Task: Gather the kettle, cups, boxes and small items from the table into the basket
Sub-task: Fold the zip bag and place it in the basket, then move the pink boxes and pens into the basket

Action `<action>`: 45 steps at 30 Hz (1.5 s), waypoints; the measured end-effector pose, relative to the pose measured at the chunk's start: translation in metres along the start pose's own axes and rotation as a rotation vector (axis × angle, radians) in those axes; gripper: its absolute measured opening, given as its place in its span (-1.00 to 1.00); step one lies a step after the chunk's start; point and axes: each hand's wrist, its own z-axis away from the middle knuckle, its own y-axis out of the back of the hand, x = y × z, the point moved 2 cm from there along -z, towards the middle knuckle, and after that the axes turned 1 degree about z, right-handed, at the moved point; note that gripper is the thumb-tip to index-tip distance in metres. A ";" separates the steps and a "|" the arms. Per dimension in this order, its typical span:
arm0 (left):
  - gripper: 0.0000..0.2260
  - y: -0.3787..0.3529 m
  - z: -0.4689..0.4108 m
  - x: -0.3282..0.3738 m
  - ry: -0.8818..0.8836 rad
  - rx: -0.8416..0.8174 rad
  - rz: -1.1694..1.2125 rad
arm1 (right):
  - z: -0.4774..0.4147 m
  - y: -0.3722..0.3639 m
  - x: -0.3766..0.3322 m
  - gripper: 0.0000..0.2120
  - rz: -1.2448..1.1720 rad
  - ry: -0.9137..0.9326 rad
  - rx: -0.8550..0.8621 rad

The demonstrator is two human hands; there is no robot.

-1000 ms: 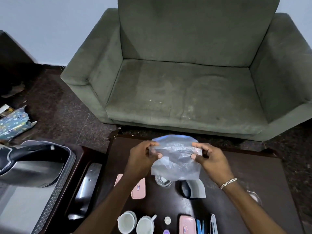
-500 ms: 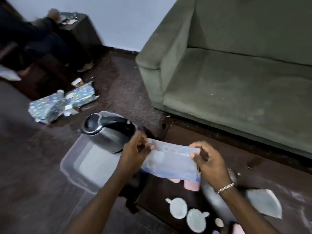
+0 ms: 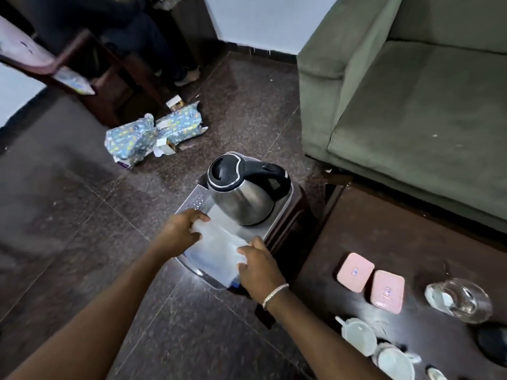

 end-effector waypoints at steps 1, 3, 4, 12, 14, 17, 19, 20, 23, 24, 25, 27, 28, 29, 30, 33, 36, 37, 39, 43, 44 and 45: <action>-0.58 -0.004 -0.005 -0.007 0.005 0.006 -0.036 | -0.005 -0.009 -0.004 -0.73 0.109 0.015 -0.020; -0.56 -0.011 -0.015 -0.015 0.002 -0.002 -0.100 | -0.014 -0.019 -0.010 -0.74 0.342 0.047 -0.045; -0.55 -0.014 -0.019 -0.020 -0.001 -0.011 -0.126 | -0.017 -0.024 -0.011 -0.73 0.443 0.055 -0.049; -0.50 -0.041 -0.034 -0.035 -0.033 -0.010 -0.319 | -0.030 -0.041 -0.001 -0.78 0.768 0.024 -0.067; -0.49 -0.045 -0.031 -0.031 -0.026 -0.036 -0.442 | -0.032 -0.042 -0.004 -0.77 0.818 -0.003 -0.051; -0.50 -0.048 -0.023 -0.024 -0.065 -0.040 -0.531 | -0.035 -0.042 -0.013 -0.78 0.811 0.063 0.043; -0.52 -0.053 -0.020 -0.024 -0.063 -0.094 -0.560 | -0.036 -0.045 -0.016 -0.76 0.789 0.168 0.019; -0.52 -0.056 -0.019 -0.025 -0.060 -0.126 -0.581 | -0.036 -0.046 -0.016 -0.74 0.781 0.196 -0.026; -0.50 -0.067 -0.017 -0.030 -0.025 -0.211 -0.571 | -0.032 -0.050 -0.011 -0.70 0.812 0.165 -0.151; -0.48 -0.071 -0.016 -0.031 -0.012 -0.233 -0.564 | -0.030 -0.050 -0.009 -0.68 0.839 0.149 -0.172; -0.46 -0.074 -0.016 -0.034 -0.004 -0.247 -0.565 | -0.029 -0.051 -0.008 -0.67 0.868 0.144 -0.189; -0.41 -0.079 -0.016 -0.039 0.003 -0.254 -0.577 | -0.027 -0.050 -0.007 -0.64 0.911 0.138 -0.212; -0.39 -0.079 -0.015 -0.042 0.007 -0.254 -0.585 | -0.027 -0.050 -0.008 -0.63 0.928 0.141 -0.220; -0.37 -0.081 -0.016 -0.042 0.008 -0.259 -0.598 | -0.027 -0.050 -0.007 -0.63 0.950 0.148 -0.228; -0.36 -0.083 -0.016 -0.042 0.009 -0.267 -0.614 | -0.027 -0.049 -0.006 -0.63 0.977 0.157 -0.240; -0.35 -0.084 -0.017 -0.040 0.036 -0.295 -0.628 | -0.027 -0.048 -0.004 -0.60 1.041 0.170 -0.316; -0.40 -0.083 -0.016 -0.037 0.046 -0.282 -0.619 | -0.026 -0.041 -0.005 -0.63 1.038 0.184 -0.333; -0.42 -0.081 -0.016 -0.034 0.049 -0.265 -0.617 | -0.026 -0.036 -0.006 -0.65 1.009 0.201 -0.304; -0.47 -0.075 -0.014 -0.025 0.040 -0.212 -0.598 | -0.021 -0.025 -0.008 -0.72 0.913 0.256 -0.174; -0.65 -0.065 -0.005 0.011 -0.074 -0.057 -0.546 | 0.000 0.012 -0.005 -0.85 0.668 0.346 0.153; -0.69 -0.063 0.000 0.023 -0.108 0.001 -0.528 | 0.007 0.025 -0.001 -0.87 0.616 0.345 0.215; -0.73 -0.063 0.006 0.037 -0.137 0.049 -0.504 | 0.015 0.038 0.005 -0.87 0.579 0.335 0.258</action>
